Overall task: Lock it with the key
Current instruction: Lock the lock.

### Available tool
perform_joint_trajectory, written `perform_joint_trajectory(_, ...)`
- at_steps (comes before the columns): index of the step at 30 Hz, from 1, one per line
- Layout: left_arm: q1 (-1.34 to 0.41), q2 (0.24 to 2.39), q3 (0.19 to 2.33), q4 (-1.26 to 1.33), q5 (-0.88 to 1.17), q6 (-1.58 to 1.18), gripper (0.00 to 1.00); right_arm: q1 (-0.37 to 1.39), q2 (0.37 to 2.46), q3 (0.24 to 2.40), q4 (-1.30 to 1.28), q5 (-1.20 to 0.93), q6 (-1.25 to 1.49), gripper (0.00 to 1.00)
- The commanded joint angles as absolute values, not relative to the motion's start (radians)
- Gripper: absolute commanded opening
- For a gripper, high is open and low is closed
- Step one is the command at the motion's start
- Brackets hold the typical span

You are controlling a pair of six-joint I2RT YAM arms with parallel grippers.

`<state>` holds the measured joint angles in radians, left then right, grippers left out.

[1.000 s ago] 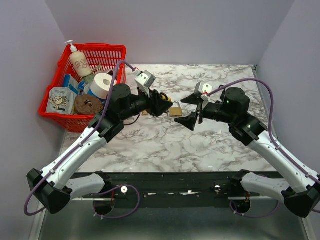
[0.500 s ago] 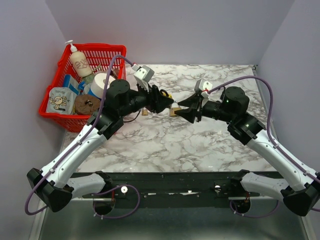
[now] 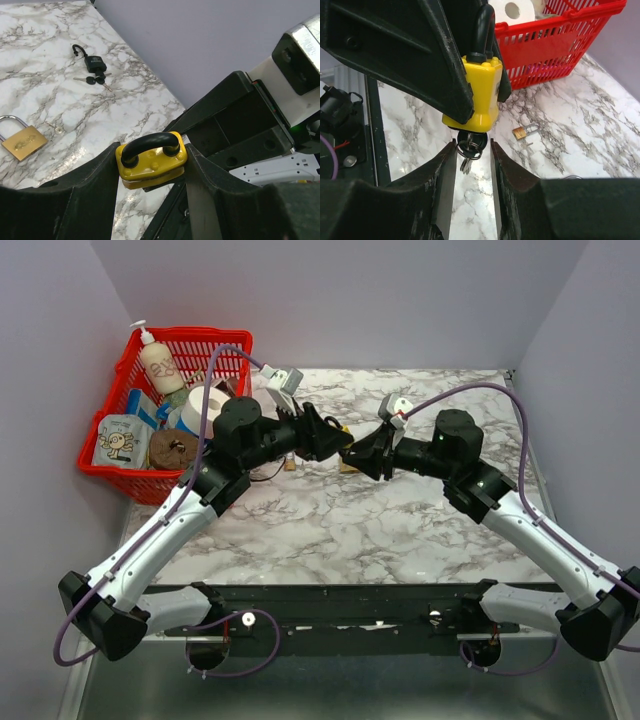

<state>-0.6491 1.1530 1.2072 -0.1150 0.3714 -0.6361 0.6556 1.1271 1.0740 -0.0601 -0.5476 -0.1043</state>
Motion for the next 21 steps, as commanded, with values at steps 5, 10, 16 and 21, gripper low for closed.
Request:
perform_joint_trajectory(5, -0.643, 1.157, 1.207, -0.035, 0.385, -0.683, 0.00, 0.666, 1.137, 1.108, -0.009, -0.522, -0.083, 0.35)
perform_joint_trajectory(10, -0.641, 1.154, 1.193, -0.035, 0.393, -0.695, 0.00, 0.666, 1.140, 1.108, -0.009, -0.538, -0.081, 0.36)
perform_joint_trajectory(16, -0.641, 1.157, 1.192, -0.035, 0.391, -0.695, 0.00, 0.666, 1.144, 1.111, -0.009, -0.535, -0.074, 0.38)
perform_joint_trajectory(21, -0.637, 1.157, 1.187, -0.044, 0.390, -0.683, 0.00, 0.666, 1.135, 1.108, -0.009, -0.541, -0.071, 0.44)
